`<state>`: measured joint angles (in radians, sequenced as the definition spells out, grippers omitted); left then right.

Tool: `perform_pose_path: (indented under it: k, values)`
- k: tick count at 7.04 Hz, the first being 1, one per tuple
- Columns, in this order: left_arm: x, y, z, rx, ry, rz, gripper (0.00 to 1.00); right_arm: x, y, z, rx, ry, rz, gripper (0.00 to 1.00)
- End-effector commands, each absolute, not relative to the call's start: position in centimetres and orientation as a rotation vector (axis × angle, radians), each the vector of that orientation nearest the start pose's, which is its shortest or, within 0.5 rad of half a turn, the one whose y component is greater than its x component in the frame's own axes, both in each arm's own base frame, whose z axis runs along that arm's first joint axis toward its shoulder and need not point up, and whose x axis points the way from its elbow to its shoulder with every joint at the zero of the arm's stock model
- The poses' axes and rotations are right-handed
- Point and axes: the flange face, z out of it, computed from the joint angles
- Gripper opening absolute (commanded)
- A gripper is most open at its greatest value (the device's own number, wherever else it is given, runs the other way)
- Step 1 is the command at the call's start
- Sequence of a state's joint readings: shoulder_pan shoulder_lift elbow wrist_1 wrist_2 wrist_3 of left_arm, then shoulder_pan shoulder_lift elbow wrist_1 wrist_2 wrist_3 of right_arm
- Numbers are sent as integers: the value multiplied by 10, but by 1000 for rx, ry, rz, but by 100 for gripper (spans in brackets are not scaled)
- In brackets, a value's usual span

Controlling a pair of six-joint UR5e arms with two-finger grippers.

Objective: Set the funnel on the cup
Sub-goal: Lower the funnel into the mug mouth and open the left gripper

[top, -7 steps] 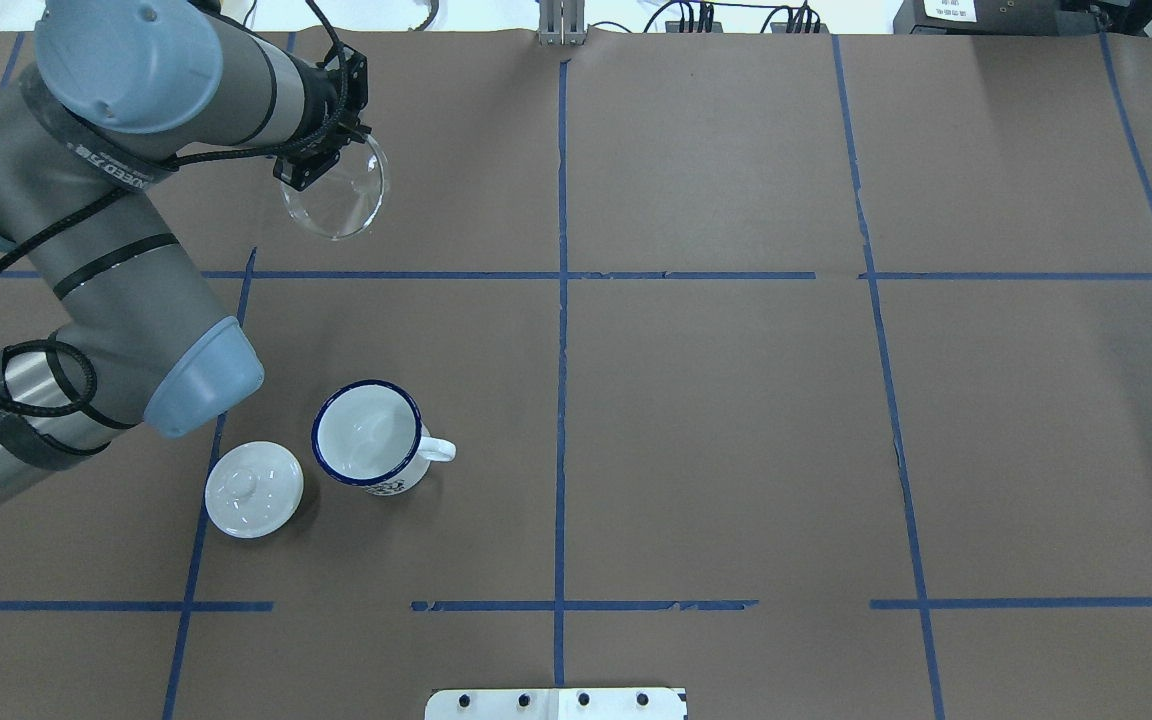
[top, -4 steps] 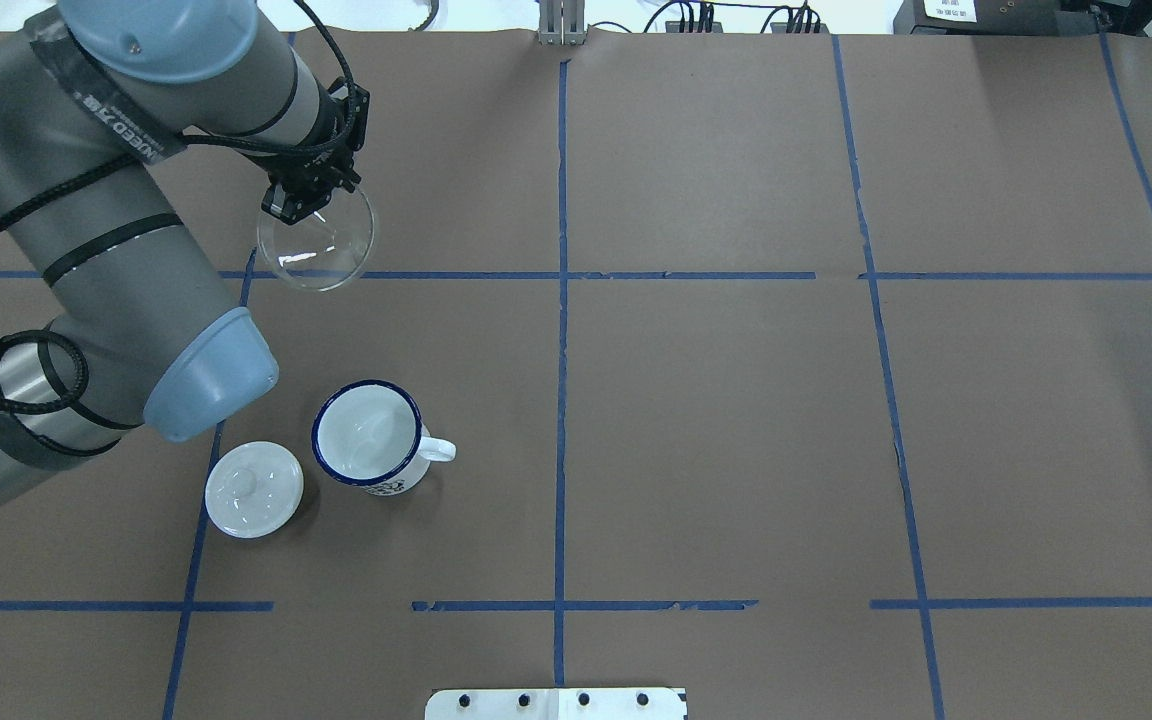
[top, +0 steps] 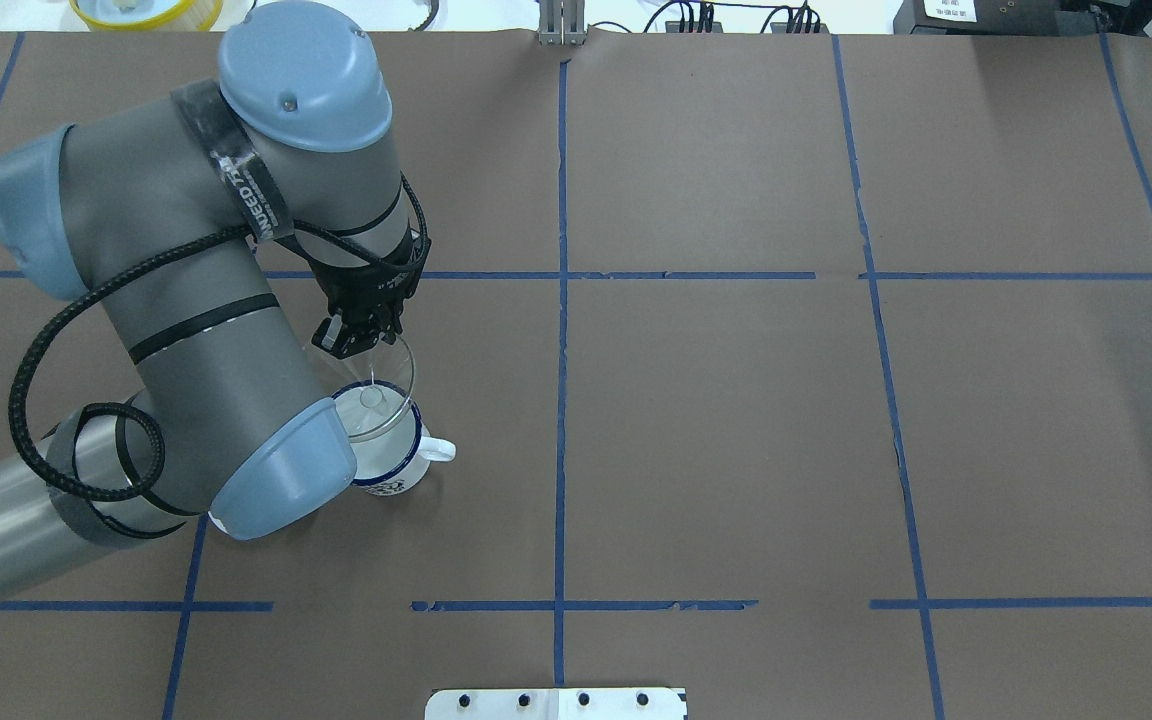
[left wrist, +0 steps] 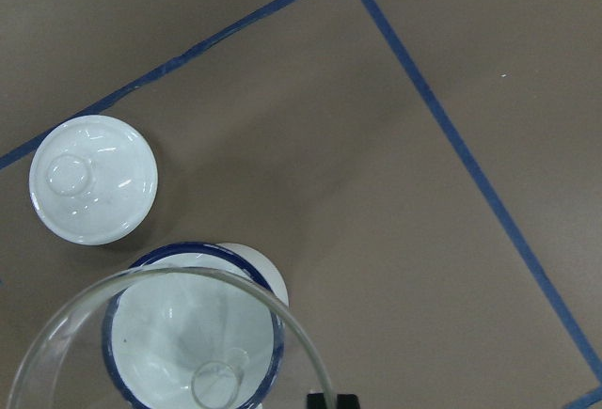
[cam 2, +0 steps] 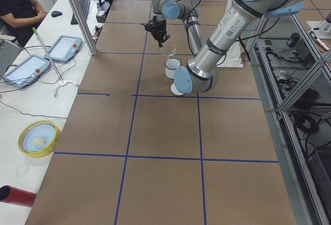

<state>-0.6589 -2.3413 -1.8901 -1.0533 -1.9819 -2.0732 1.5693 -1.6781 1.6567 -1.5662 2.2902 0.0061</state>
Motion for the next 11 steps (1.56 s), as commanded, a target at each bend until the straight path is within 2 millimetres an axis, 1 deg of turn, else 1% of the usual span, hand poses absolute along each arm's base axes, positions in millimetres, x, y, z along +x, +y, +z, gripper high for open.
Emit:
perform_pose_path:
  k: [1, 2, 3, 4, 5, 7, 9, 11]
  values:
    - [430, -443, 152, -359, 601, -969, 0, 67, -445, 670, -19, -719, 10, 100]
    - [433, -445, 158, -341, 614, -952, 0, 67, -445, 670, -19, -719, 10, 100]
    - [444, -437, 171, -321, 601, -929, 0, 67, -445, 671, -20, -719, 11, 100]
    - [448, -432, 173, -326, 596, -921, 0, 67, -445, 670, -19, -719, 10, 100]
    - [463, -417, 184, -337, 570, -893, 0, 67, -445, 671, -20, -719, 11, 100]
    - [474, -423, 191, -336, 568, -891, 0, 67, -445, 670, -19, -719, 10, 100]
    - [475, -422, 189, -335, 577, -886, 0, 67, -445, 670, -19, -719, 10, 100]
    - [485, -426, 197, -330, 577, -875, 0, 67, -445, 670, -19, -719, 10, 100]
